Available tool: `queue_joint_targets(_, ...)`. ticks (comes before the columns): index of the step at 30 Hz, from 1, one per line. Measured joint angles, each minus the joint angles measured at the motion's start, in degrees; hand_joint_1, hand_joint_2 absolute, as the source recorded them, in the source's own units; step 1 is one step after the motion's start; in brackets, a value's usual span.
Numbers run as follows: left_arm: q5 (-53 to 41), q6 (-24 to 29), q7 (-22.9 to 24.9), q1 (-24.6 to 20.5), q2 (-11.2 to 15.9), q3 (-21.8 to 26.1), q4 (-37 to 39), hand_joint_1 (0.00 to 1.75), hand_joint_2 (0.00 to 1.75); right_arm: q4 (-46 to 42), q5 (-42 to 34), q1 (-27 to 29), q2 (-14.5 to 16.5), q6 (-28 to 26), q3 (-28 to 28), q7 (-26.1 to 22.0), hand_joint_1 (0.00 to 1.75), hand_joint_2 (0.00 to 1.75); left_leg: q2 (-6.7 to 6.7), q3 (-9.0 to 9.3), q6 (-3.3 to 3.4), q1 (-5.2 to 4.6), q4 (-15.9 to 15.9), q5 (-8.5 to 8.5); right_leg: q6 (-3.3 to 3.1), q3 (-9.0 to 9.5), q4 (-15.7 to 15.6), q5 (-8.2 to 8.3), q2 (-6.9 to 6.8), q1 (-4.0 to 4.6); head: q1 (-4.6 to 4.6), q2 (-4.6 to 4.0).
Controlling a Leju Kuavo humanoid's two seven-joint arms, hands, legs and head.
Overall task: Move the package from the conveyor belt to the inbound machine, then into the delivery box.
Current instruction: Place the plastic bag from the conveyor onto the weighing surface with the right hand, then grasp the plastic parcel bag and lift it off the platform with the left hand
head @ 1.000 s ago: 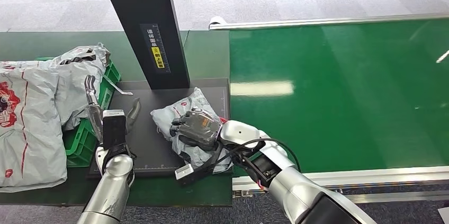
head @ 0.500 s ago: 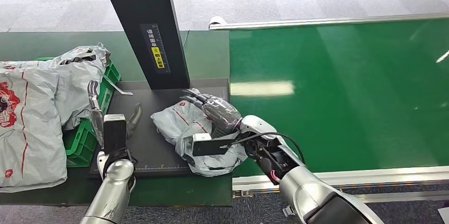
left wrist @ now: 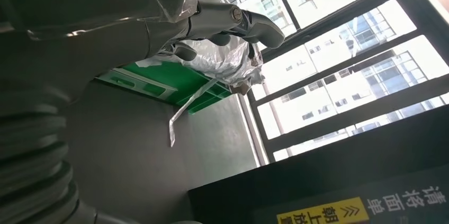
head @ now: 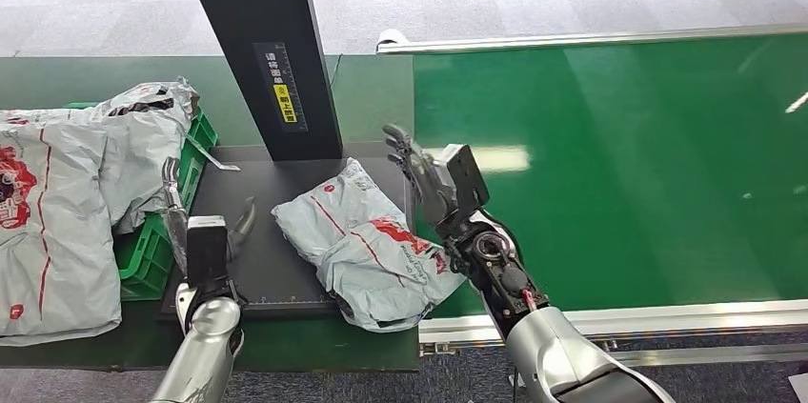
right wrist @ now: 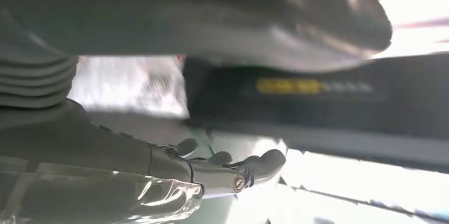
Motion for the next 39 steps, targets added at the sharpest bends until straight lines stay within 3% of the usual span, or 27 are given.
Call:
queue_joint_targets(3, -0.2, -0.6, 0.0, 0.5, -0.1, -0.4, -0.1, 0.00, 1.75, -8.9, 1.5, 3.3, -1.7, -7.3, 0.3, -5.1, 0.00, 0.00, 0.02, -0.02, 0.00, 0.00, 0.0, -0.01, 0.00, -0.01, 0.0, 0.00, 0.01, -0.01, 0.02, 0.00)
queue_joint_targets(7, -0.2, -0.8, 0.0, 0.6, -0.3, -1.1, -0.1, 0.00, 1.75, -17.2, 0.8, 6.2, -3.2, -9.6, 0.3, -6.7, 0.00, 0.00, 0.03, -0.01, 0.00, -0.01, 0.0, -0.02, 0.00, -0.02, 0.0, 0.00, 0.02, -0.01, 0.01, 0.00)
queue_joint_targets(13, -0.2, -1.5, 0.1, 2.7, -0.4, -1.7, -1.5, 0.00, 1.75, -24.0, -5.2, 10.1, -5.0, -9.8, -1.2, -3.4, 0.00, 0.00, 0.02, 0.01, 0.00, 0.00, 0.0, -0.02, 0.00, 0.00, 0.0, 0.00, 0.01, 0.00, 0.00, 0.00)
queue_joint_targets(17, 1.4, -5.2, 0.5, 5.0, -0.4, -2.8, -3.3, 0.00, 1.75, -24.6, -6.9, 11.5, -7.3, -2.2, -2.8, -1.5, 0.00, 0.00, -0.01, -0.02, 0.01, -0.01, 0.0, -0.02, 0.01, -0.01, 0.0, -0.01, 0.00, -0.02, 0.01, 0.00)
queue_joint_targets(21, 1.9, -11.5, 0.8, 6.4, -0.5, -5.2, -4.9, 0.00, 1.75, -22.4, -7.2, 11.7, -9.4, 1.5, -4.4, 4.5, 0.00, 0.00, -0.03, -0.04, 0.02, -0.03, 0.0, -0.03, 0.02, 0.00, 0.0, -0.01, 0.00, -0.04, 0.01, 0.00)
queue_joint_targets(27, -2.9, -14.3, 2.2, 6.7, -0.5, -10.7, -5.6, 0.00, 1.75, -18.5, -5.9, 11.7, -10.7, 1.3, -5.2, 6.4, 0.00, 0.00, -0.02, -0.03, 0.02, -0.03, 0.0, -0.03, 0.01, 0.00, 0.0, 0.00, -0.01, -0.04, -0.01, 0.00)
queue_joint_targets(33, -6.1, -15.6, 4.7, 6.5, -0.1, -13.1, -5.7, 0.00, 1.75, -17.0, -5.8, 11.4, -11.3, 1.7, -5.5, 7.7, 0.00, 0.00, -0.03, -0.02, 0.02, -0.02, 0.0, -0.03, 0.01, -0.01, 0.0, -0.01, -0.01, -0.03, -0.01, 0.00)
queue_joint_targets(36, -13.4, -19.0, 9.7, 5.4, 0.9, -15.7, -4.9, 0.00, 1.75, -16.5, -5.7, 11.0, -11.6, 2.4, -5.6, 9.2, 0.00, 0.00, -0.03, -0.03, 0.02, -0.03, 0.0, -0.03, 0.01, 0.00, 0.0, -0.01, -0.01, -0.04, 0.01, 0.00)
queue_joint_targets(39, -15.4, -24.8, 11.4, 4.8, 1.8, -18.6, -4.1, 0.00, 1.75, -15.9, -4.0, 10.5, -11.8, 2.2, -5.7, 9.7, 0.00, 0.00, -0.02, -0.02, 0.02, -0.04, 0.0, -0.03, 0.01, 0.02, 0.0, 0.00, -0.01, -0.05, 0.01, 0.00)
